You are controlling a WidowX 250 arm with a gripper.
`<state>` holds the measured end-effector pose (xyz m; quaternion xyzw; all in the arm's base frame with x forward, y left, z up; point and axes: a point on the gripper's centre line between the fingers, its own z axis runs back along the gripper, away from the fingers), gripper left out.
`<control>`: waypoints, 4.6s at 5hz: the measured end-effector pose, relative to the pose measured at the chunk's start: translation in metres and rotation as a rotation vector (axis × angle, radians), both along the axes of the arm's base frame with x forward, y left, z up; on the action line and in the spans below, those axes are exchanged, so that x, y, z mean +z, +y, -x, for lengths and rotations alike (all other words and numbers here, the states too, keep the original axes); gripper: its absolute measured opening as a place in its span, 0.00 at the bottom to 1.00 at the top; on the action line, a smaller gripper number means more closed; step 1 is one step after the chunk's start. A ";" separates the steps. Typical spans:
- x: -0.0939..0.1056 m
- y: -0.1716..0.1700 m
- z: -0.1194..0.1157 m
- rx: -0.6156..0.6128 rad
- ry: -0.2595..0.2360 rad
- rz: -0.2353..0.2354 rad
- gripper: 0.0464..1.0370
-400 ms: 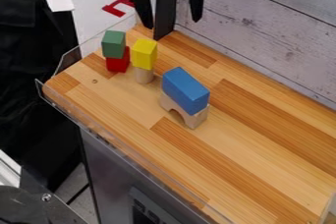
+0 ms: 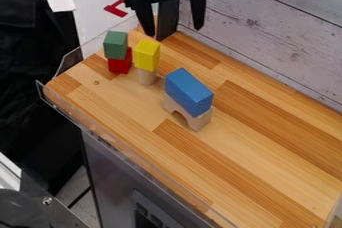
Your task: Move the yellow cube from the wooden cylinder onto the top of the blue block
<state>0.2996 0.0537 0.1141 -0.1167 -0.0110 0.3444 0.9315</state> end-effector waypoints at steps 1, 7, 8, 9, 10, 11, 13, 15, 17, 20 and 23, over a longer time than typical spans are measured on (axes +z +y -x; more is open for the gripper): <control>0.003 0.020 0.002 0.048 -0.009 -0.006 0.96; -0.008 0.010 -0.010 -0.369 0.052 -0.167 0.96; -0.013 0.012 -0.011 -0.356 0.041 -0.152 0.96; -0.018 0.014 -0.008 -0.346 0.051 -0.140 0.96; -0.019 0.020 -0.007 -0.329 0.056 -0.139 0.96; -0.026 0.021 -0.005 -0.330 0.080 -0.133 0.96; -0.042 0.022 -0.005 -0.342 0.118 -0.113 0.96; -0.046 0.028 -0.004 -0.318 0.125 -0.108 0.96; -0.052 0.030 -0.003 -0.305 0.138 -0.100 0.96; -0.065 0.028 -0.003 -0.282 0.169 -0.077 0.61; -0.038 0.022 -0.008 -0.308 0.127 -0.131 0.50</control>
